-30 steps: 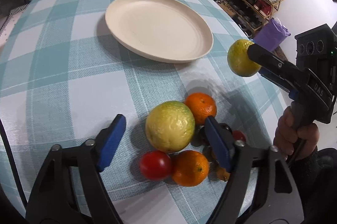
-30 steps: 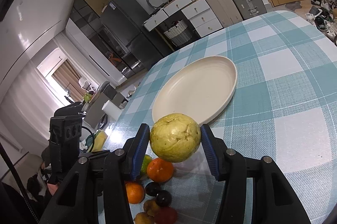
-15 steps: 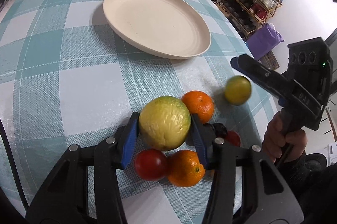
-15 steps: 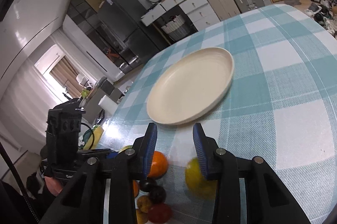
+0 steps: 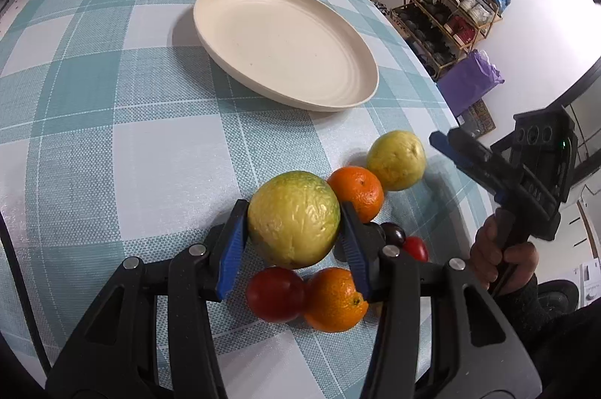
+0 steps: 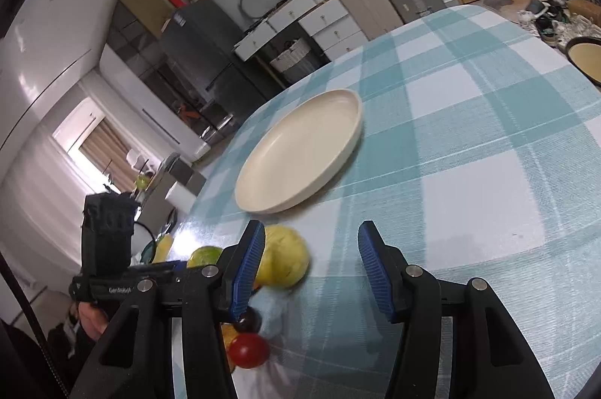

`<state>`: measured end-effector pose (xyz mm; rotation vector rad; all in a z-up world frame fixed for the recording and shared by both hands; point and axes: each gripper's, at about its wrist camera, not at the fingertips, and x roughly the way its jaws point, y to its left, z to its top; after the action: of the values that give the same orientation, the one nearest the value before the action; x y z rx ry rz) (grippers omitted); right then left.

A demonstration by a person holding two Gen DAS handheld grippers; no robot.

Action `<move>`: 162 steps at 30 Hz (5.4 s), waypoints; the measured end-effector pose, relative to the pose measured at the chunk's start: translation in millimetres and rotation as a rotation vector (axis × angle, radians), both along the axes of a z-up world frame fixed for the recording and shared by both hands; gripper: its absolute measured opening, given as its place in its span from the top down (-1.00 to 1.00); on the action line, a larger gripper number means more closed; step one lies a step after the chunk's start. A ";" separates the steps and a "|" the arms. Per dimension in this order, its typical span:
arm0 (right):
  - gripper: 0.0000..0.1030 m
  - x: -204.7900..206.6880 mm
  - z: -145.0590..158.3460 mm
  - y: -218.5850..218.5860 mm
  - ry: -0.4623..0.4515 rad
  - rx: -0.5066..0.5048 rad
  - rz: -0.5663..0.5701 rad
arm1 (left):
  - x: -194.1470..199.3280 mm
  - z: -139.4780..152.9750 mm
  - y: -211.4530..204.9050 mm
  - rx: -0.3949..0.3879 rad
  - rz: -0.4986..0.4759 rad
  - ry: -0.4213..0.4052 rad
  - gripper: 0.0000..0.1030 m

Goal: Organize fruits
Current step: 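Lift the yellow citrus with the right gripper while the left gripper carries the lime, then place the yellow citrus on the plate with the right gripper while the left gripper places the lime, then move both grippers back toward the remaining fruits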

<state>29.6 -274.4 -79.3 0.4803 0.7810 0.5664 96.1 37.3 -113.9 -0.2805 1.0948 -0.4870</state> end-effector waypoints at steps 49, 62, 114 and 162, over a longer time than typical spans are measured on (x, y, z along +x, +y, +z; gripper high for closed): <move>0.02 18.3 -15.3 50.3 0.069 -0.180 0.039 | -7.5 18.4 42.7 -0.052 0.086 -0.031 0.13; 0.02 67.7 36.0 58.5 -0.021 -0.173 0.084 | 49.6 54.8 39.8 -0.039 0.097 -0.078 0.13; -0.50 145.0 55.7 51.7 -0.080 -0.153 -0.024 | 160.3 82.2 -16.4 0.213 0.194 -0.251 -0.54; -0.99 -33.8 40.4 93.0 -0.144 -0.248 0.124 | -85.5 45.0 28.0 0.266 0.452 -0.305 -0.99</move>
<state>-4.2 -181.5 -38.9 0.1613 0.7343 0.6024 10.5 65.3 -69.0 -0.2024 0.7553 0.0229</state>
